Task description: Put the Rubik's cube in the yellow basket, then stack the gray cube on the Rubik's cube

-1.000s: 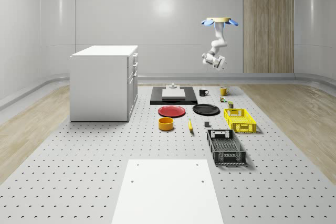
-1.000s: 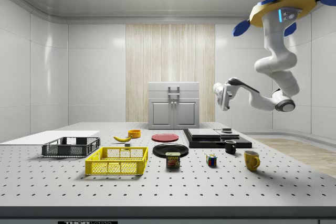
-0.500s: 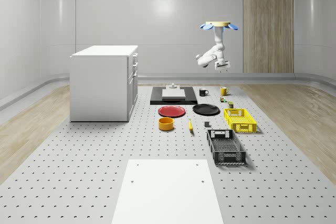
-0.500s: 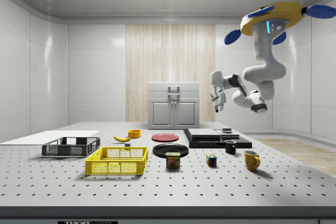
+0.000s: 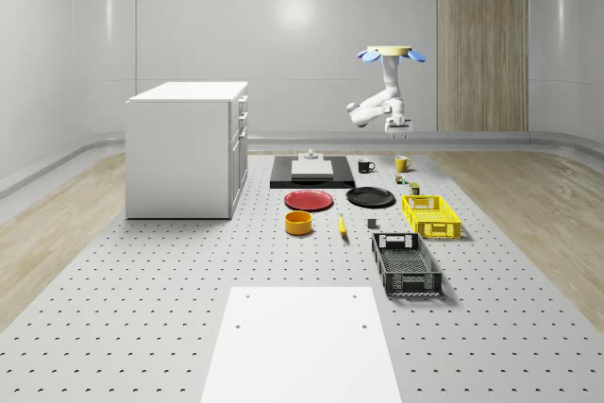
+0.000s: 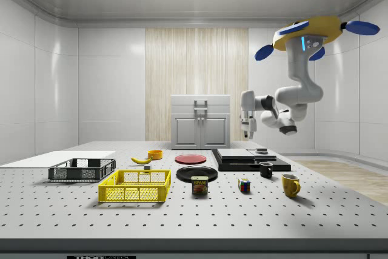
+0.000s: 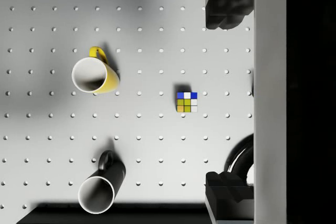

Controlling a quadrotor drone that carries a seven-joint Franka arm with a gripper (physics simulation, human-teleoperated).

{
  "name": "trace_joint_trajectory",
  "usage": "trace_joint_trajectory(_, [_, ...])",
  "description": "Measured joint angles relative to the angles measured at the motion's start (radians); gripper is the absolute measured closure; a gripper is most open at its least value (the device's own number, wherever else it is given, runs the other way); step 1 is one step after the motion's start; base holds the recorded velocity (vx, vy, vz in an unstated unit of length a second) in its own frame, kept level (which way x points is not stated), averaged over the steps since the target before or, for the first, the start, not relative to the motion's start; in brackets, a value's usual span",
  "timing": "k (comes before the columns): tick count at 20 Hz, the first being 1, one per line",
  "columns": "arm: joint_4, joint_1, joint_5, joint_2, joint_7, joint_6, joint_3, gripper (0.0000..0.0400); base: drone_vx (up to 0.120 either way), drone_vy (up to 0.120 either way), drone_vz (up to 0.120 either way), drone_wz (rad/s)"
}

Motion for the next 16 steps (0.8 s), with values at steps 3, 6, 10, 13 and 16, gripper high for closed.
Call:
trace_joint_trajectory(3, [0.0,-0.016,0.004,-0.018,0.012,0.008,0.01,0.0,0.0,0.0,-0.12,0.0])
trace_joint_trajectory(6, [0.001,-0.027,0.011,-0.035,0.021,0.019,0.018,0.0,0.0,0.0,-0.12,0.0])
trace_joint_trajectory(10, [0.003,-0.039,0.021,-0.057,0.031,0.036,0.027,0.0,0.0,0.0,-0.12,0.0])
trace_joint_trajectory(13, [0.004,-0.046,0.029,-0.073,0.038,0.049,0.033,0.0,0.0,0.0,-0.12,0.0])
trace_joint_trajectory(16, [0.005,-0.052,0.037,-0.089,0.043,0.062,0.038,0.0,0.0,0.0,-0.12,0.0])
